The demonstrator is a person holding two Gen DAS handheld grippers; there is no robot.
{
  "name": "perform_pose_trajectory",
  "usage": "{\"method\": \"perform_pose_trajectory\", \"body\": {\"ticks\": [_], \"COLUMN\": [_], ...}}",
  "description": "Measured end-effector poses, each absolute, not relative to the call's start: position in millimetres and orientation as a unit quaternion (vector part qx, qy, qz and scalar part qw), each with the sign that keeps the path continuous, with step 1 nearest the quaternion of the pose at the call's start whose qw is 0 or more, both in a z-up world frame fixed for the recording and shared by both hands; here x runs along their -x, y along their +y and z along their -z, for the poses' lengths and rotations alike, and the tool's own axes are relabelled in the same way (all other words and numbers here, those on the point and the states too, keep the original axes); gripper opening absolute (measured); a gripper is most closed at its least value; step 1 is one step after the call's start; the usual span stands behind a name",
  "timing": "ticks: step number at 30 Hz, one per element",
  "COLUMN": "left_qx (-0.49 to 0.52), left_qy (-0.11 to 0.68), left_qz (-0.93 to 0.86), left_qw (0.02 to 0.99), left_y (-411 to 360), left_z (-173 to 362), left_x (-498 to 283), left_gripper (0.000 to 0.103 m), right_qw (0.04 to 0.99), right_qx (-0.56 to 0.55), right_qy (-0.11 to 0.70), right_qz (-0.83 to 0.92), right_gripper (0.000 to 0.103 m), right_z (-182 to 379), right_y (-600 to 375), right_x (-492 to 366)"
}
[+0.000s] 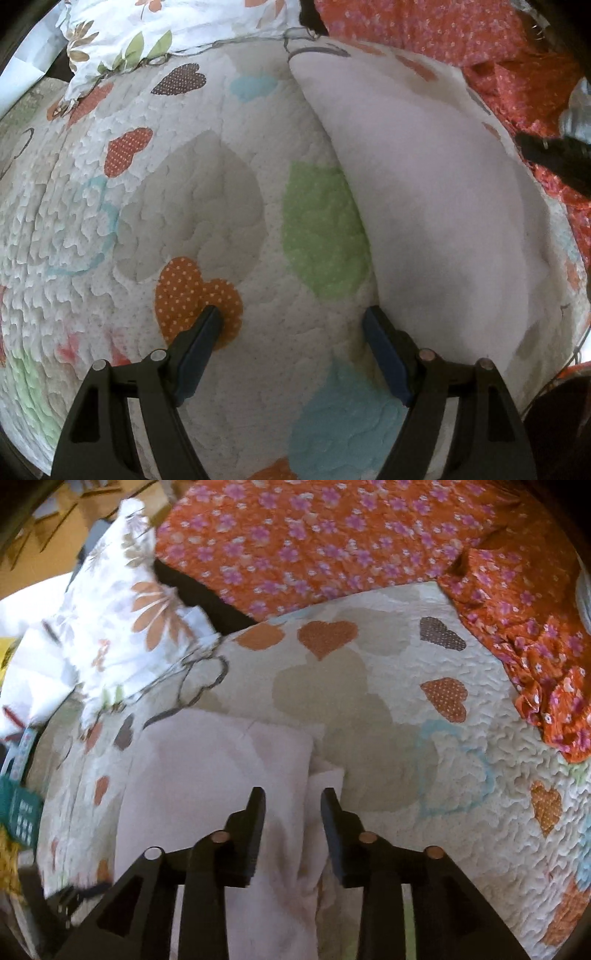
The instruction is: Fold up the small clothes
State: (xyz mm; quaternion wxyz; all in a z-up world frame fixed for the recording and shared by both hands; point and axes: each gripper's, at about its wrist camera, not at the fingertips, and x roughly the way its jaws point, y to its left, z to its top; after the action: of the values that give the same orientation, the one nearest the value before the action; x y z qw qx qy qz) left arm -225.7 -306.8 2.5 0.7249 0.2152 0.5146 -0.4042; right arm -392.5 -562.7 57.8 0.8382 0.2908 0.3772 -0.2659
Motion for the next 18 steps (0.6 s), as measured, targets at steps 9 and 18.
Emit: {"method": "perform_pose_trajectory", "body": {"ticks": [9, 18], "left_qx": [-0.119, -0.244], "left_qy": [0.461, 0.465], "left_qz": [0.437, 0.428], "left_qw": [0.764, 0.736], "left_y": [-280, -316], "left_z": [-51, -25], "left_x": [233, 282], "left_gripper": [0.078, 0.064], "right_qw": [0.81, 0.804], "right_qx": [-0.349, -0.385], "right_qy": [0.427, 0.411], "right_qz": [0.201, 0.191], "right_gripper": [0.008, 0.005], "right_z": [-16, -23], "right_y": [-520, -503], "right_x": [436, 479]}}
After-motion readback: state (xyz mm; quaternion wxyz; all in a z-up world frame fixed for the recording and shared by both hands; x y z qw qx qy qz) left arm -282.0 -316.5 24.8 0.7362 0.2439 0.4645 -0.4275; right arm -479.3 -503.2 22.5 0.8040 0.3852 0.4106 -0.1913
